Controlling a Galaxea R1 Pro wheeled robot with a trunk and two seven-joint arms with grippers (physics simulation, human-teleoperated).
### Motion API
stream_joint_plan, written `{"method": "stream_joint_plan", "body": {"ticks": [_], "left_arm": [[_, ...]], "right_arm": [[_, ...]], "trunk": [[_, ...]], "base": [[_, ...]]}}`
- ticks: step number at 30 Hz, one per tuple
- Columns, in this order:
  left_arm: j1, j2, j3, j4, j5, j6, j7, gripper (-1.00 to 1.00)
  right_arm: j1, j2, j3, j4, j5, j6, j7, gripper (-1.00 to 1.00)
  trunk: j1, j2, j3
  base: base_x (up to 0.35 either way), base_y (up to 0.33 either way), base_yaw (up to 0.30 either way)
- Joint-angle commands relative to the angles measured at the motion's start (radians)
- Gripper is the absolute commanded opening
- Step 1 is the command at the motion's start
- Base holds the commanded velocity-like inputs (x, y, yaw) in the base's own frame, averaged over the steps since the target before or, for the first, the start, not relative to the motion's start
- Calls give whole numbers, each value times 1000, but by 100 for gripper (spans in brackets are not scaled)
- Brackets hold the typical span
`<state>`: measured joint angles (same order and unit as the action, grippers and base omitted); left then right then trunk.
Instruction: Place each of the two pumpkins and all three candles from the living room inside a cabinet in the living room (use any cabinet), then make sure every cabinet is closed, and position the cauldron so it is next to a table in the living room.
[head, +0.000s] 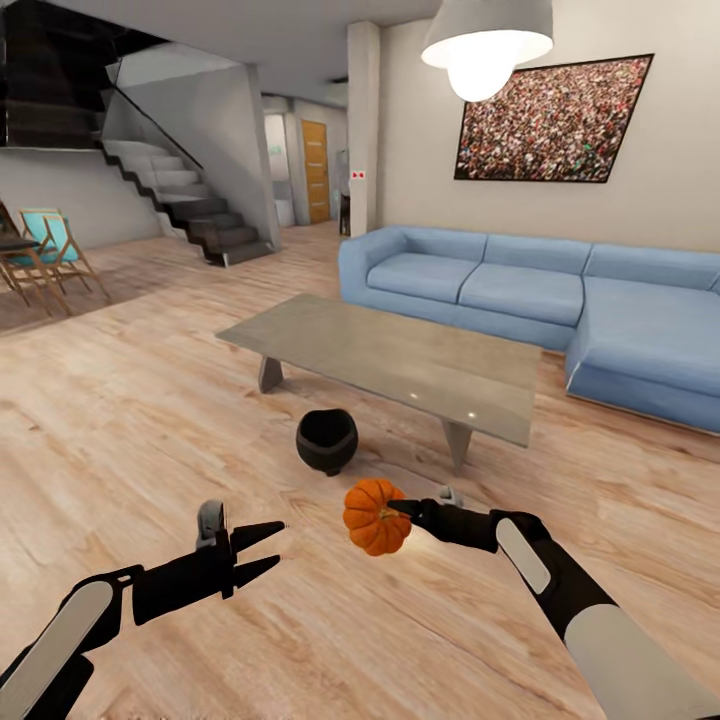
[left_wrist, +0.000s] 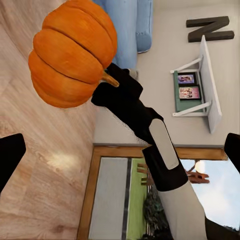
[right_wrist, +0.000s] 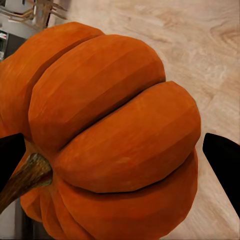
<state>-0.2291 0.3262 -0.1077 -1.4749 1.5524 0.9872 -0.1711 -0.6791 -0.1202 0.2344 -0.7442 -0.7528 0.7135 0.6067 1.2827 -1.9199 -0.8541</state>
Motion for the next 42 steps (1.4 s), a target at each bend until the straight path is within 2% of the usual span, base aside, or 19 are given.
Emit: {"method": "stream_joint_plan", "body": {"ticks": [1, 6, 20, 27, 31, 35, 38, 42], "left_arm": [[-1, 1, -1, 1, -9, 1, -10, 100], [-1, 2, -4, 1, 17, 1, -9, 100], [-1, 3, 2, 4, 26, 2, -8, 100], [-1, 4, 2, 6, 26, 2, -8, 100], [-1, 10, 2, 6, 25, 2, -7, 100], [-1, 21, 2, 12, 18, 2, -2, 100], [-1, 51, 2, 68, 13, 2, -1, 100], [-2, 97, 3, 169, 8, 1, -2, 100]], "right_arm": [[0, -1, 3, -1, -13, 6, -1, -100], [0, 0, 6, -1, -13, 6, -1, -100], [0, 2, 6, -1, -13, 6, 0, -100], [0, 4, 9, -1, -11, 6, -1, -100], [0, 6, 43, -1, 33, 4, -17, -100], [0, 8, 62, 1, 117, -1, -96, -100], [0, 10, 64, 1, 147, -3, -154, -100], [1, 17, 65, 1, 157, -4, -174, -100]], "trunk": [[-4, 7, 2], [-23, 42, 18], [-23, 42, 20], [-50, 91, 45], [-65, 119, 59], [-81, 147, 72], [-92, 168, 81], [-108, 196, 94]], "base": [[0, 0, 268], [0, 0, 269], [0, 0, 181], [0, 0, 254], [0, 0, 258], [0, 0, 262], [0, 0, 267], [0, 0, 268]]}}
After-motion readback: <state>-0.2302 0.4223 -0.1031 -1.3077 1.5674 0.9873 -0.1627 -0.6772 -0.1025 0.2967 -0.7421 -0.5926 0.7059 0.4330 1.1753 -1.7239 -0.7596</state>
